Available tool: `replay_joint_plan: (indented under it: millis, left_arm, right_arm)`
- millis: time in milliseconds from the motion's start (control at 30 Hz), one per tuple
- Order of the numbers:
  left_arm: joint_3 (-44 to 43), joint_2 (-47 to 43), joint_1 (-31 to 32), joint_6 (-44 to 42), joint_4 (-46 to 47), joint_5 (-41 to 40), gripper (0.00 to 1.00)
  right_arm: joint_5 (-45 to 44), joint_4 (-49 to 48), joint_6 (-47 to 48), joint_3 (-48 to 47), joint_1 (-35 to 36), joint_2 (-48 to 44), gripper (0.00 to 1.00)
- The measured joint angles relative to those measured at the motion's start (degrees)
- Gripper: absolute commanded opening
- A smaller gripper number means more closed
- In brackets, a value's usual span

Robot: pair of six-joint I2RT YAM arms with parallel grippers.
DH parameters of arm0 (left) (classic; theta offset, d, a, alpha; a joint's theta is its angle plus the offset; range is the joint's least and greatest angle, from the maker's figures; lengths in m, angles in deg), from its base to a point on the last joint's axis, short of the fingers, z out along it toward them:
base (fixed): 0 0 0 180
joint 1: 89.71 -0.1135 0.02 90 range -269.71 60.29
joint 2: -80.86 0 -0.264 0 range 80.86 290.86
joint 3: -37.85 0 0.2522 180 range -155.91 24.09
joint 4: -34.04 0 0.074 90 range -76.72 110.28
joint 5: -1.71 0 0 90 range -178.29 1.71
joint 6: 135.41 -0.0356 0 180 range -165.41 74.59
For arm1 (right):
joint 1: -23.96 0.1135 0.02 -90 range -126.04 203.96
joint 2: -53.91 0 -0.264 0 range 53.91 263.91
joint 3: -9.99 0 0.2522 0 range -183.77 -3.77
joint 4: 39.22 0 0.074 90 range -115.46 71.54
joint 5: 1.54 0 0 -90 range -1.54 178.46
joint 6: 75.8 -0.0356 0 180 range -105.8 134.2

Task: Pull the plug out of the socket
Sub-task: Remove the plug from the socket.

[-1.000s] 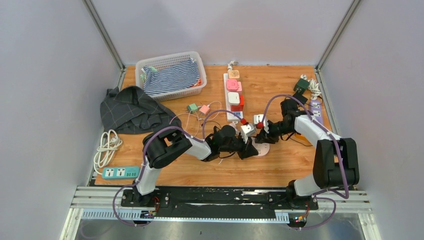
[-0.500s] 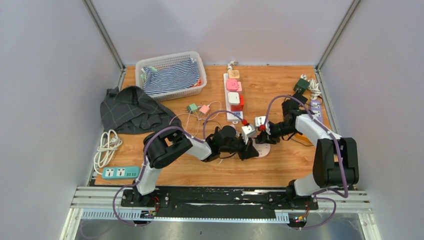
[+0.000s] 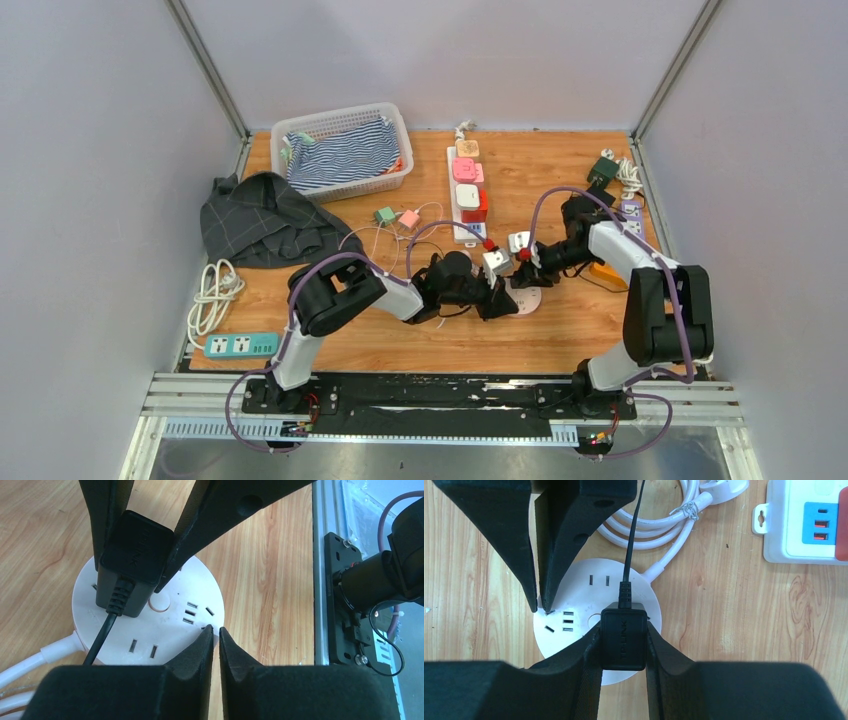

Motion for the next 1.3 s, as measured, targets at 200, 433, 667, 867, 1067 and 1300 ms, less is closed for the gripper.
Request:
replay_joint_plan:
  millis: [200, 433, 667, 867, 1067, 1300]
  left_arm:
    - [0.0, 1.03, -0.37, 1.51, 2.4, 0.24, 0.16]
    - [0.0, 1.57, -0.61, 2.21, 3.61, -0.09, 0.15]
    - [-0.31, 1.6, -0.92, 2.8, 3.54, -0.87, 0.15]
    - [-0.37, 1.6, -1.03, 3.19, 3.48, -0.85, 0.15]
    - [-0.85, 1.84, -1.36, 3.67, 3.5, -0.87, 0.14]
    - [-1.62, 2.27, -1.81, 4.5, 3.13, -0.94, 0.14]
  right_arm:
    - [-0.44, 0.44, -1.09, -1.05, 0.48, 1.18, 0.0]
    - [-0.79, 0.74, -2.38, -1.73, 0.74, 1.62, 0.0]
    - [-0.85, 3.28, -2.82, -3.43, 0.76, 2.75, 0.0]
    - [0.48, 7.37, -0.81, -5.62, 0.76, 5.62, 0.0]
    - [-0.02, 4.37, -4.17, -4.44, 0.72, 3.52, 0.0]
    - [-1.51, 0.2, -9.73, -3.04, 0.72, 1.42, 0.0]
